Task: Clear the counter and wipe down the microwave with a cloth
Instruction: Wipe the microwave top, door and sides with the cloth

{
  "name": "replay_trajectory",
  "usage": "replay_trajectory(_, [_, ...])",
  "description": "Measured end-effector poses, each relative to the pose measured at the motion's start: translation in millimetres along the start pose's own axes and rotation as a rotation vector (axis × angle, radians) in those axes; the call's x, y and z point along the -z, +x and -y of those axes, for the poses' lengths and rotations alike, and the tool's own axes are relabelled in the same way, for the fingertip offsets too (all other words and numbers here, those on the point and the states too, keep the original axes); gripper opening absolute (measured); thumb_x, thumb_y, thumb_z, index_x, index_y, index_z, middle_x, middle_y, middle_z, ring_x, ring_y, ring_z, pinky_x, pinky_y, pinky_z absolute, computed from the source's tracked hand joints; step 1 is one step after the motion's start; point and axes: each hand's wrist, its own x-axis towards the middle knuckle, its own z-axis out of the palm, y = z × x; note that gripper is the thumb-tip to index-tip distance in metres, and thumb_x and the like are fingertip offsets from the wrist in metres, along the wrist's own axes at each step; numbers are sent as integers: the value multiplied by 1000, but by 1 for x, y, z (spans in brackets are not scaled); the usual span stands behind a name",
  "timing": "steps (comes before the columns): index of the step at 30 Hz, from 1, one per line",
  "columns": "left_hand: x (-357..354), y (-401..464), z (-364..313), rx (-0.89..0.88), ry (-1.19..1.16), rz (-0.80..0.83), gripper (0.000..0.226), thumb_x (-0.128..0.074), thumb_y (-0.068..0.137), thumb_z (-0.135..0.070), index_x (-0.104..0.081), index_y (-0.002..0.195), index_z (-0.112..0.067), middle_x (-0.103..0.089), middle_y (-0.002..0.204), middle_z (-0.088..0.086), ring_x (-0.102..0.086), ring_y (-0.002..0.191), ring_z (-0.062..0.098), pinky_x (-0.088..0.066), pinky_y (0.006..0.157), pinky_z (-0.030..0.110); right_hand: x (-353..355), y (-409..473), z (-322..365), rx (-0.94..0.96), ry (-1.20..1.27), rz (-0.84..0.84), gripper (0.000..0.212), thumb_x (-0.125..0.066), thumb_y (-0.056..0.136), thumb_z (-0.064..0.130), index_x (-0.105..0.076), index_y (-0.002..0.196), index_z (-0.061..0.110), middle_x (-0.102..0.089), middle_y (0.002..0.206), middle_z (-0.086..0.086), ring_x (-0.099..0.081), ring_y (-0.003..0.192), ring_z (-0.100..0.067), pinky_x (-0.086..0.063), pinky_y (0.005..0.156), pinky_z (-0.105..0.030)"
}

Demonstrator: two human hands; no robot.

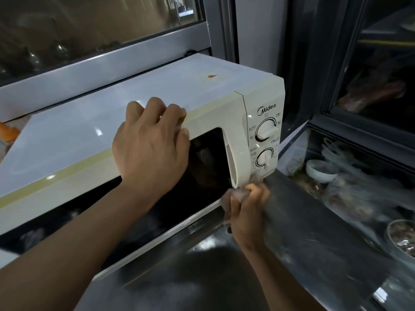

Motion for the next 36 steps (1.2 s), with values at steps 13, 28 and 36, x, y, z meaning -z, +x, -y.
replay_trajectory(13, [4, 2, -1, 23, -26, 72, 25, -49, 87, -24, -63, 106, -14, -57, 94, 5, -46, 85, 30, -26, 57, 30, 43, 23, 83, 301, 57, -144, 23, -56, 84, -9, -54, 106, -7, -44, 121, -20, -49, 117, -29, -45, 99, -36])
replay_trajectory(28, [-3, 36, -40, -64, -183, 197, 39, -50, 86, -12, -54, 125, -17, -53, 121, 4, -44, 108, 27, -32, 82, 34, 49, 46, 131, 266, 48, -117, 47, -52, 83, -12, -48, 127, 5, -38, 135, -9, -35, 134, -21, -31, 113, -32])
replay_trajectory(36, [-11, 35, -38, -85, -122, 193, 32, -52, 88, -16, -59, 120, -19, -56, 108, 2, -47, 96, 27, -39, 64, 32, 79, 113, 108, 110, 105, -173, 38, -59, 83, -5, -45, 115, 10, -38, 127, -5, -42, 123, -18, -26, 98, -3])
